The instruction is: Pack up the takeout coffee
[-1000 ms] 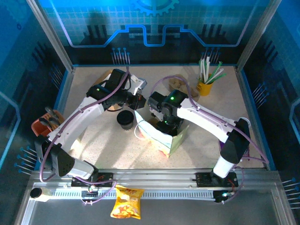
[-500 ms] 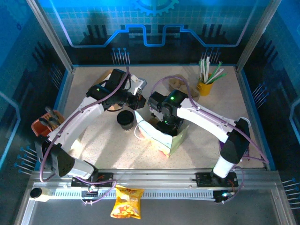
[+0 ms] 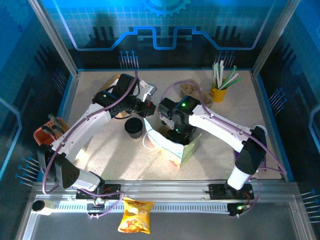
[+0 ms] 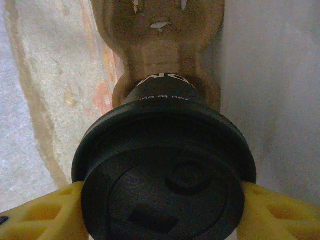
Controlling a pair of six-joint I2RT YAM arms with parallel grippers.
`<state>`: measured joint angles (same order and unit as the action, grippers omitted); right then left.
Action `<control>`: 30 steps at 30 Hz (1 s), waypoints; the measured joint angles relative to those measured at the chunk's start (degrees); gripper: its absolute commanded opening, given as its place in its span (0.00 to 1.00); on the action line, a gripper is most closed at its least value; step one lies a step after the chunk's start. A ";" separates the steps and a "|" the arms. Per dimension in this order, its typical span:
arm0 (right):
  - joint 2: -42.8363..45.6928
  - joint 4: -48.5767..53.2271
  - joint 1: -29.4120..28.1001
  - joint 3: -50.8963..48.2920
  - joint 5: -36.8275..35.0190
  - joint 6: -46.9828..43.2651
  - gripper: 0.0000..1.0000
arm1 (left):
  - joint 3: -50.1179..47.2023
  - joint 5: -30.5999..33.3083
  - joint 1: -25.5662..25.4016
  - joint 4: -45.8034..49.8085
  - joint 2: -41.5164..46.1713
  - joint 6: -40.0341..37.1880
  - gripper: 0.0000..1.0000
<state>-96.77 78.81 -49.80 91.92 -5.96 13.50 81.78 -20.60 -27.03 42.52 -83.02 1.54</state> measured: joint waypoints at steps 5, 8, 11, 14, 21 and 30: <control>0.00 0.04 0.00 -0.02 0.00 -0.22 0.38 | -0.22 0.04 0.00 -0.37 0.04 0.00 0.00; 0.00 0.17 0.02 -0.02 0.00 -0.42 0.38 | -0.24 0.22 0.00 -0.39 0.07 0.00 0.00; 0.00 0.17 0.04 -0.02 0.00 -0.46 0.38 | -0.26 0.22 0.00 -0.42 0.07 0.00 0.00; 0.00 0.15 0.11 -0.13 0.02 -0.48 0.38 | -0.26 0.22 0.00 -0.42 0.07 0.00 0.00; 0.00 0.11 0.26 -0.33 0.20 -0.48 0.37 | -0.26 0.22 0.00 -0.42 0.07 0.02 0.00; 0.00 0.11 0.37 -0.33 0.37 -0.68 0.37 | -0.26 0.22 0.00 -0.39 0.07 0.00 0.00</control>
